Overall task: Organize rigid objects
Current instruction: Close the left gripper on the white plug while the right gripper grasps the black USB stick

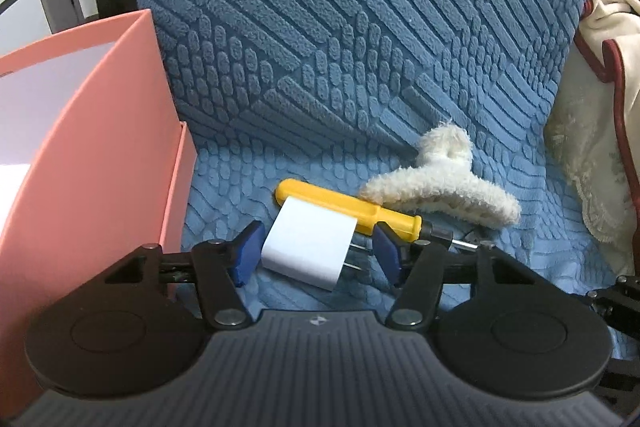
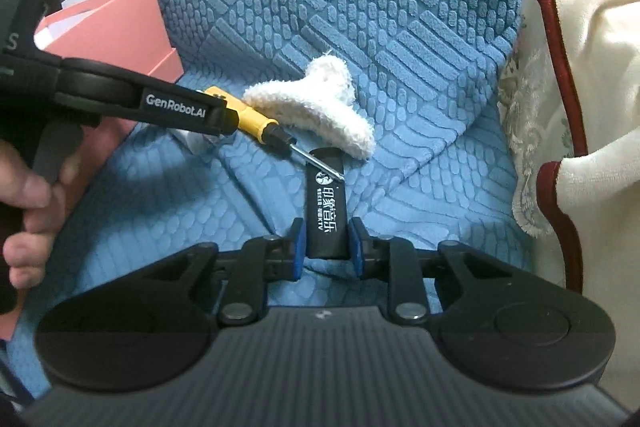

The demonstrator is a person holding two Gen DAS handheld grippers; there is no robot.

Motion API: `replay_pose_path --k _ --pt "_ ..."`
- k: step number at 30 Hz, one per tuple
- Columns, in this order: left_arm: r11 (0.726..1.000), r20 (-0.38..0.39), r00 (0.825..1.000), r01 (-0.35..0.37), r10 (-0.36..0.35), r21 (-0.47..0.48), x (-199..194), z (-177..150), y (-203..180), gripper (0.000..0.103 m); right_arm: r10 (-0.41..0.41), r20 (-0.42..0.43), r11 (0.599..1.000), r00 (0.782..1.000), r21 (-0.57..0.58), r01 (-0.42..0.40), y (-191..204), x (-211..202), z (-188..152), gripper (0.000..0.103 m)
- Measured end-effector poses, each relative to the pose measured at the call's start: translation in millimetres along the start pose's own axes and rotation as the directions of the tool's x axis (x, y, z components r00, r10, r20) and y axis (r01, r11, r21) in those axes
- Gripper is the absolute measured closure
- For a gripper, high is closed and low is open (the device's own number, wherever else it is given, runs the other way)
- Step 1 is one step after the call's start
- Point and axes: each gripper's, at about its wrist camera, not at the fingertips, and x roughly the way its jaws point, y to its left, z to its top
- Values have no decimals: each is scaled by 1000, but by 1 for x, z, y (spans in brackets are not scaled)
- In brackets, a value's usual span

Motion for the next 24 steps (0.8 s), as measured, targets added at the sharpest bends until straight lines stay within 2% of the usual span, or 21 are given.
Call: replay_pose_path --k 7,11,17,24 --pt "999 -9 1000 23 -23 -29 -13 -9 4 55 -17 -5 999 1000 35 17 -1 -6 -7 77" --pt "998 -27 998 52 -53 -23 -25 -21 -1 55 -34 -9 998 999 45 34 2 -12 -13 77" --pt "998 -29 998 58 -59 -17 -48 -42 -6 55 -47 -17 996 999 76 48 10 -30 -28 77" --pt "995 -54 995 82 -85 -58 -75 -70 -3 55 -52 -49 990 997 131 58 30 -57 -48 77"
